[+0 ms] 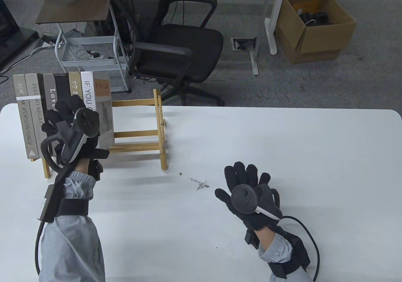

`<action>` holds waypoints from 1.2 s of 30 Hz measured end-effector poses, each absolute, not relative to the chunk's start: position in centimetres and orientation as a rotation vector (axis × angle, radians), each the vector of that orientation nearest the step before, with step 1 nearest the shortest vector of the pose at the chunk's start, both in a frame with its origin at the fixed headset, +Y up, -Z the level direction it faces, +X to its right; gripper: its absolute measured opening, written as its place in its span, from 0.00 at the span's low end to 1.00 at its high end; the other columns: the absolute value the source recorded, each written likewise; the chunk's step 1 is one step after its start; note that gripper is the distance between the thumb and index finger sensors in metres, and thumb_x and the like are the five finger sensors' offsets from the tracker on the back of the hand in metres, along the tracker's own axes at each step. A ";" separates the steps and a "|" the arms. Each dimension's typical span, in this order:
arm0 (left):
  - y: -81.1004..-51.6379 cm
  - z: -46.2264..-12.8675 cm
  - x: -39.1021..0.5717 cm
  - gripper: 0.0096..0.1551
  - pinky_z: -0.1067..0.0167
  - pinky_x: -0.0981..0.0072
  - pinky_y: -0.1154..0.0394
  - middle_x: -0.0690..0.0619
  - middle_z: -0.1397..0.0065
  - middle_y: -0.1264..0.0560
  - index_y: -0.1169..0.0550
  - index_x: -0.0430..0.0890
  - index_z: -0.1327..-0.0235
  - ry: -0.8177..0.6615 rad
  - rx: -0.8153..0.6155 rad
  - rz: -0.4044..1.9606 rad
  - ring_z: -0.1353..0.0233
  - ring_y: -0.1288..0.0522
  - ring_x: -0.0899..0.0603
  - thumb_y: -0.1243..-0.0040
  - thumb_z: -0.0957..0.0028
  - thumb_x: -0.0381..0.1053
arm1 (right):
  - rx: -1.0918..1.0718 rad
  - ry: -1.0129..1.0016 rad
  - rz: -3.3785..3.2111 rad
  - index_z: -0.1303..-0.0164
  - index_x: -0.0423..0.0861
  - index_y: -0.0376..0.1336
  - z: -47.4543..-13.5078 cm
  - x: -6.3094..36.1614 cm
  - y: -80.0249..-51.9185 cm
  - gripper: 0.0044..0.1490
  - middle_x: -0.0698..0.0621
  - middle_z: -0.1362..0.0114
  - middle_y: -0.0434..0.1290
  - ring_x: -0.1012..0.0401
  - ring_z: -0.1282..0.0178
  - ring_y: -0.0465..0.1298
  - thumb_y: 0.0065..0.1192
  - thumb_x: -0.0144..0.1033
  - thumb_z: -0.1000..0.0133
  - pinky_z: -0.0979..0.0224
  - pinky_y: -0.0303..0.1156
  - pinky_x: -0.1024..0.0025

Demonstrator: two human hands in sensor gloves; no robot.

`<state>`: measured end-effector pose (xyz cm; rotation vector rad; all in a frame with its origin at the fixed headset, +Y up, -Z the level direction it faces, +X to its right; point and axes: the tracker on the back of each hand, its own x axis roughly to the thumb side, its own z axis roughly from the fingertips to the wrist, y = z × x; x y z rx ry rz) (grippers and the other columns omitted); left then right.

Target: Push a thick book into a tightly packed book rack slot

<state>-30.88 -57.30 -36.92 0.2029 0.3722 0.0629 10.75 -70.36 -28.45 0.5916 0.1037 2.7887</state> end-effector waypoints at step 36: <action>-68.4 -25.7 -16.5 0.45 0.28 0.13 0.54 0.33 0.07 0.49 0.47 0.51 0.06 -0.233 -0.045 0.233 0.15 0.51 0.16 0.54 0.30 0.71 | 0.698 0.070 2.760 0.08 0.30 0.37 -27.7 9.8 -70.0 0.53 0.22 0.11 0.35 0.19 0.21 0.34 0.40 0.54 0.30 0.38 0.25 0.15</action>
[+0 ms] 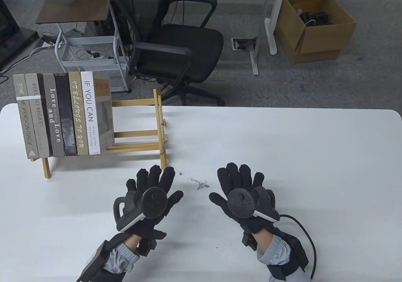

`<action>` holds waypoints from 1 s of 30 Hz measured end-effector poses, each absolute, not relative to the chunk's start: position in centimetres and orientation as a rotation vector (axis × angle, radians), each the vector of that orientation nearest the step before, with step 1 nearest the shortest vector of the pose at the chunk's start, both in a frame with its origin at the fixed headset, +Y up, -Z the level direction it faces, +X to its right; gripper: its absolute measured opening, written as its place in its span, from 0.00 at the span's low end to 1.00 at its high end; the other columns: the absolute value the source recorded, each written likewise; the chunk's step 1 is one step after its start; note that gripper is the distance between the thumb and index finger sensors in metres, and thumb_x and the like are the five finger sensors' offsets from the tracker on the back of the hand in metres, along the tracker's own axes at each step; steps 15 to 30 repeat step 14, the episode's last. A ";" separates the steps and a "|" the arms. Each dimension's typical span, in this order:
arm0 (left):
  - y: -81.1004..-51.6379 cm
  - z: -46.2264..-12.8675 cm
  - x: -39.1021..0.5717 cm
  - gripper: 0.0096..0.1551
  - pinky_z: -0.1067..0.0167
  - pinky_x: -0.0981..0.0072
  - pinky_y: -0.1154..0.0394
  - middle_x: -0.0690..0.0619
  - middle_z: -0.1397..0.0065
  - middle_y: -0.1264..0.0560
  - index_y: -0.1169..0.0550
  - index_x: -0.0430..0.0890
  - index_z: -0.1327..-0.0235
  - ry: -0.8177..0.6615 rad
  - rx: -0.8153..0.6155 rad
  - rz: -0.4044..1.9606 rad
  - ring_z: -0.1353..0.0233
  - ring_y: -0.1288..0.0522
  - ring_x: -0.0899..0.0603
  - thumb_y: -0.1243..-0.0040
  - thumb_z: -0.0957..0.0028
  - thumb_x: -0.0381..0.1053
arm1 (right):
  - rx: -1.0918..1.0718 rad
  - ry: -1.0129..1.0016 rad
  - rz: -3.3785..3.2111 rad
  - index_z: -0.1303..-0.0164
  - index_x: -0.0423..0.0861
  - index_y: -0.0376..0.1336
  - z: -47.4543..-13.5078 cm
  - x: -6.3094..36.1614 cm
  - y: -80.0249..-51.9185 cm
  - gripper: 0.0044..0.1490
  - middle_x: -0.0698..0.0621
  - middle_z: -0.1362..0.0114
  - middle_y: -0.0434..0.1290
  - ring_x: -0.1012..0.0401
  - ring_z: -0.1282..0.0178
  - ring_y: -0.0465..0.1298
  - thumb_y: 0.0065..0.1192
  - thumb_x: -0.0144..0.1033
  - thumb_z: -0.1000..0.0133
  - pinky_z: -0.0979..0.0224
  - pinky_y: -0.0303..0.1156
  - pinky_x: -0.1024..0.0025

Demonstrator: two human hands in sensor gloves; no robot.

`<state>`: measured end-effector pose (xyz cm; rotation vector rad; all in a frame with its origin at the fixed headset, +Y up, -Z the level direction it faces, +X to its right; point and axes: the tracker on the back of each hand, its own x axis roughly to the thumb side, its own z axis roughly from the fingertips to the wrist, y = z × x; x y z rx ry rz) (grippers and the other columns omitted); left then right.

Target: Push a thick book into a tightly packed book rack slot

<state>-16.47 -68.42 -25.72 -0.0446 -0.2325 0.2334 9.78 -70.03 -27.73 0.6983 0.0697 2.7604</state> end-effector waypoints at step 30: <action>-68.7 -25.4 -15.9 0.46 0.28 0.13 0.54 0.32 0.07 0.50 0.47 0.51 0.06 -0.233 -0.047 0.193 0.15 0.51 0.16 0.52 0.30 0.71 | 0.701 0.048 2.755 0.08 0.30 0.37 -27.7 9.7 -69.9 0.53 0.22 0.11 0.35 0.19 0.21 0.34 0.40 0.55 0.30 0.38 0.25 0.15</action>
